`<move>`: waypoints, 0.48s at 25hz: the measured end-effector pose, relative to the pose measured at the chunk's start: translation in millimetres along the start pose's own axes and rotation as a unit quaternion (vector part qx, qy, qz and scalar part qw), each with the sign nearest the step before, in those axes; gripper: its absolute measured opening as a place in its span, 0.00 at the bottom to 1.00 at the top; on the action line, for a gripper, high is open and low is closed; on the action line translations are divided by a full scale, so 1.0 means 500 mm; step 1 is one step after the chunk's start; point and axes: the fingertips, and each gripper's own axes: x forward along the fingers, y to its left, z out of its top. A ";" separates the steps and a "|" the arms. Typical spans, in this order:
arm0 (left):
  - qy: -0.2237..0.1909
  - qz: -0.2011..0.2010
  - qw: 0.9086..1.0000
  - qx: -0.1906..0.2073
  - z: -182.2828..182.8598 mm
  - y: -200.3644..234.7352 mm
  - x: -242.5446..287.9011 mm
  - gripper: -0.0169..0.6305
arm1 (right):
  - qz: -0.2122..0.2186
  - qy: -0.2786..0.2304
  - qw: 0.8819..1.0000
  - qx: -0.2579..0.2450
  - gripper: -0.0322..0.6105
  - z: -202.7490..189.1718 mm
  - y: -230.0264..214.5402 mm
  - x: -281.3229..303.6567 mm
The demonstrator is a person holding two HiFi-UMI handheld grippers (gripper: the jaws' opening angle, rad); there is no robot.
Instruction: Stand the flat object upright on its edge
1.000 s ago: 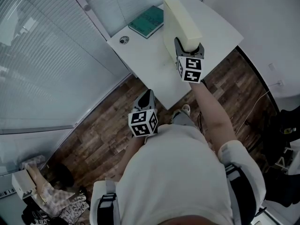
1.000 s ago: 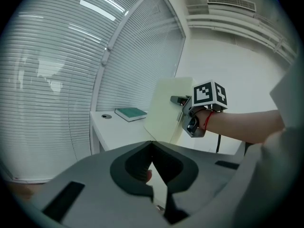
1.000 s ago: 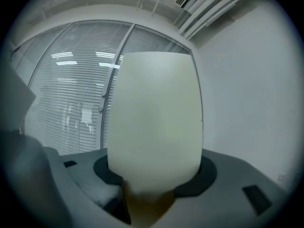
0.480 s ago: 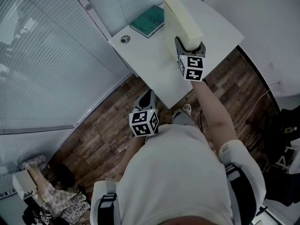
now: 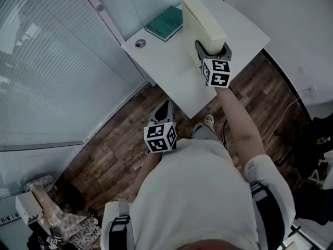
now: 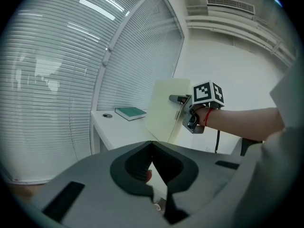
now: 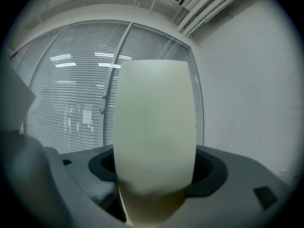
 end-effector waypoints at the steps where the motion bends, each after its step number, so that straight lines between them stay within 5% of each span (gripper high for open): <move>1: 0.000 -0.001 1.000 0.001 -0.001 0.000 -0.004 0.05 | -0.001 0.000 1.000 0.000 0.60 0.002 0.002 -0.005; 12: 0.002 -0.021 1.000 0.008 -0.016 -0.016 -0.033 0.05 | -0.011 0.007 1.000 -0.004 0.60 -0.006 0.019 -0.085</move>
